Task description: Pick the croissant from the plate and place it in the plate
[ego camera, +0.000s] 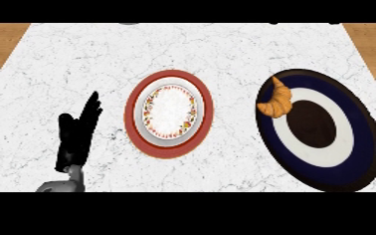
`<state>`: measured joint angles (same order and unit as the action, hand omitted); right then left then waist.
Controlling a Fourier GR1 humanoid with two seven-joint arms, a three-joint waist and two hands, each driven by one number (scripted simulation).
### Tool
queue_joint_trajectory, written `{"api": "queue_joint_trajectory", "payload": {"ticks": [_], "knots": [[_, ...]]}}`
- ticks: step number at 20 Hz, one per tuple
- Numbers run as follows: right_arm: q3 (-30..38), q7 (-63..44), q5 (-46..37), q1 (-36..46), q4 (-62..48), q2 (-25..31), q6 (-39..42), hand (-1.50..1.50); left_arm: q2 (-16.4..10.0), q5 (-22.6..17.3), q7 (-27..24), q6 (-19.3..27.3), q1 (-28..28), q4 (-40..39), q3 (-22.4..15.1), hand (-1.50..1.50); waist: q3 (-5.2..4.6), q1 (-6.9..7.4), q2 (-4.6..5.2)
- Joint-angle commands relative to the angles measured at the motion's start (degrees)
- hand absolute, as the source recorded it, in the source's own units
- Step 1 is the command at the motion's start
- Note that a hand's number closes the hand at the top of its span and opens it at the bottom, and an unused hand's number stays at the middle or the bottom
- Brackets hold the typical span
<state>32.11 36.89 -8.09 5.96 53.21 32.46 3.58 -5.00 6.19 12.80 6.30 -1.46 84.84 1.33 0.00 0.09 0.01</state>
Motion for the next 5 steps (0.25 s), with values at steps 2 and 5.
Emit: {"api": "queue_joint_trajectory", "payload": {"ticks": [2,5], "knots": [[0.00,0.19,0.03,1.84,-3.51,2.07,-0.71,-1.50,1.02,0.99,-1.74,1.14,-4.07,-6.32,0.78,0.00,0.00,-0.13,0.03],[1.17,4.98,-1.06,3.75,-11.93,5.82,-1.18,-1.50,0.02,1.09,-1.90,-0.18,1.55,0.23,-0.14,0.00,0.03,0.18,0.05]]}}
